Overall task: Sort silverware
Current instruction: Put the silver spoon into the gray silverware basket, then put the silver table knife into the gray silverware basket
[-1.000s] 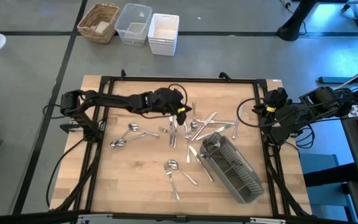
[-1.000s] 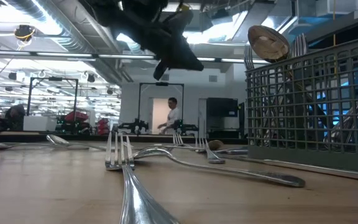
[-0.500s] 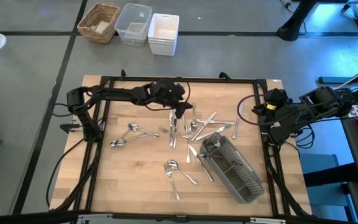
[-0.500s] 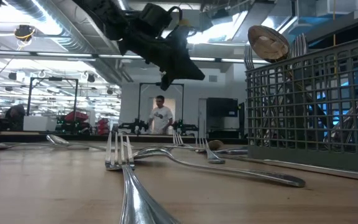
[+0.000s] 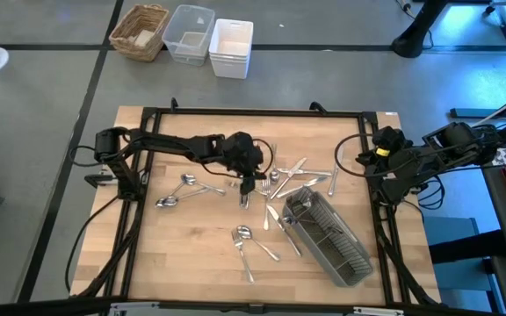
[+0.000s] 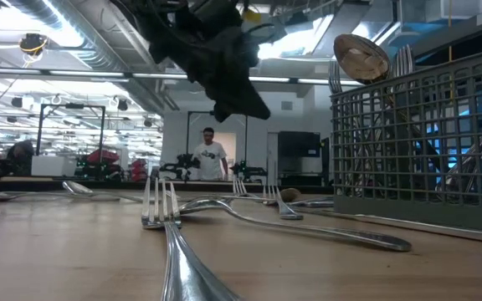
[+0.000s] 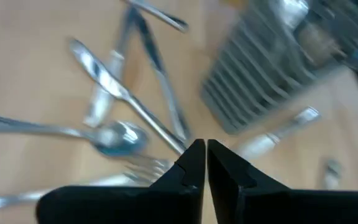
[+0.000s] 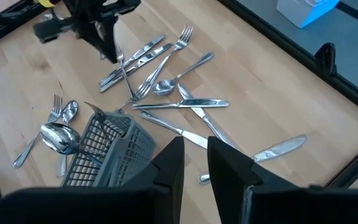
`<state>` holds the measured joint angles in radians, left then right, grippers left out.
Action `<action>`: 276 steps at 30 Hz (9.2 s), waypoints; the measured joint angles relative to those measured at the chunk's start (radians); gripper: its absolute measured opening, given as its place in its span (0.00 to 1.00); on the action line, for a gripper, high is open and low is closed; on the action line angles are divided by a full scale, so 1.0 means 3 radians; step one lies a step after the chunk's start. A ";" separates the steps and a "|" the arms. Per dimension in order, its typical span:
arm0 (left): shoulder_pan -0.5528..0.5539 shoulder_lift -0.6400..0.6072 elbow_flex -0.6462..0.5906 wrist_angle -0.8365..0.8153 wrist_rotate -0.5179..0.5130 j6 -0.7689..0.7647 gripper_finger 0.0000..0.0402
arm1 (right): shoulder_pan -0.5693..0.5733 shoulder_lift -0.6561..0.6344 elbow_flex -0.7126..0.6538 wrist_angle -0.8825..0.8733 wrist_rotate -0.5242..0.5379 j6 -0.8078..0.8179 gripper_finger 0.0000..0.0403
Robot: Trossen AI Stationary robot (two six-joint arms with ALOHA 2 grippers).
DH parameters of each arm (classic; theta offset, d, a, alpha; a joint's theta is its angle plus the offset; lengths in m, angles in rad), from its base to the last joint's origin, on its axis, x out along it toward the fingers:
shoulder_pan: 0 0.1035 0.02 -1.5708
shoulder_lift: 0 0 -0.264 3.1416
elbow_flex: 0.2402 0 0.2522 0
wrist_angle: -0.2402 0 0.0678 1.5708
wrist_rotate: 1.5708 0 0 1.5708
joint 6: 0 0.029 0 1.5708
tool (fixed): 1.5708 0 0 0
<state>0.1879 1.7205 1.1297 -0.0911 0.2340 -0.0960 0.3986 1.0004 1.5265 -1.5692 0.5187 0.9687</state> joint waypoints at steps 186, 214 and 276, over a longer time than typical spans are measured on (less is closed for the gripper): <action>-0.1239 0.1520 0.1554 0.2443 -0.1114 -0.0349 0.01 | 0.0000 0.0008 0.0001 0.0561 -0.0061 -0.0028 0.18; -0.1350 0.1331 0.1555 0.2438 -0.1420 -0.0177 0.34 | 0.0000 -0.0019 0.0001 0.0141 -0.0173 0.0455 0.18; 0.1170 0.0018 0.1378 -0.1279 0.0344 0.1084 0.34 | -0.3038 0.0721 -0.3085 0.2568 -0.1529 0.1626 0.18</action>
<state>0.5388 1.7260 1.5433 -0.4749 0.3370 0.2293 -0.5129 1.2167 0.6010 -0.7987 0.0600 1.4566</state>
